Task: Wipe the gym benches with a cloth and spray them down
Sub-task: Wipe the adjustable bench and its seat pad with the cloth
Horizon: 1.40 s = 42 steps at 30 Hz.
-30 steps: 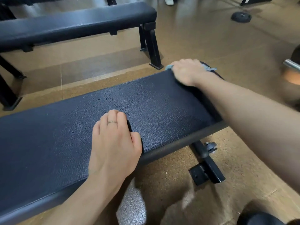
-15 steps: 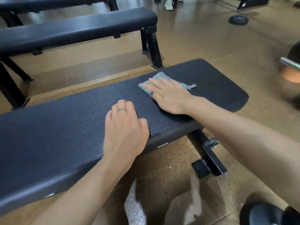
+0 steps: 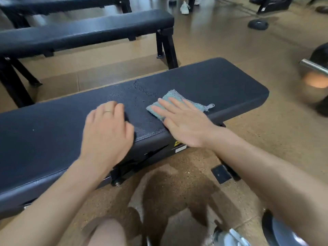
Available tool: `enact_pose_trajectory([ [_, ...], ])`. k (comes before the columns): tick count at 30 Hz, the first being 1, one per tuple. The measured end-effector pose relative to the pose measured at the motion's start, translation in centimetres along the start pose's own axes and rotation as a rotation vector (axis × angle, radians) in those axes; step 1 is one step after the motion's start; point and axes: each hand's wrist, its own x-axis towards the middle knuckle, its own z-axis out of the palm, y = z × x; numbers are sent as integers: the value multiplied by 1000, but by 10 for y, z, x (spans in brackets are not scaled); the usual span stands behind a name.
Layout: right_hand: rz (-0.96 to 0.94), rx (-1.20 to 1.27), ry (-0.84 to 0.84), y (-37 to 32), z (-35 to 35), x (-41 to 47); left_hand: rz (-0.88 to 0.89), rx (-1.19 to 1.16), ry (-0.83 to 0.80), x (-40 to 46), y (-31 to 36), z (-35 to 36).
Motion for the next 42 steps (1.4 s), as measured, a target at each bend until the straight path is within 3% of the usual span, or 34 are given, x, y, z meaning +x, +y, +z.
enact_pose_trajectory([
  [2,53,-52,55,37,-5,7,-60,-59,-15,-10,-18,1],
  [4,264,-86,98,73,-11,9,-113,-128,-45,-14,-21,2],
  [7,464,-110,135,57,2,4,-147,-87,-50,-13,-15,4],
  [12,80,-6,227,-85,37,8,-120,-34,-84,-12,-15,7],
  [14,24,-18,176,-80,28,6,-105,-52,-75,-14,-19,6],
  [16,37,-148,188,-32,20,-3,-101,-73,-88,-16,-20,6],
  [19,410,-148,205,45,7,-17,-110,-54,-98,-16,-18,6],
  [21,523,-125,255,32,14,-16,-118,-40,-112,-14,-15,6],
  [25,195,-39,394,-83,52,-8,-107,-54,-133,-14,-16,4],
  [28,-15,37,291,-93,45,-13,-89,-73,-125,-15,-20,3],
  [30,-13,-86,232,-48,32,-16,-86,-89,-131,-16,-22,3],
  [33,320,-132,178,30,5,-16,-89,-81,-132,-17,-21,2],
  [35,403,-101,94,27,1,-9,-88,-67,-142,-16,-19,1],
  [39,-11,-2,43,-67,17,15,-78,-95,-132,-18,-20,2],
  [42,-115,57,-54,-86,16,62,-136,-161,-107,-16,-20,4],
])
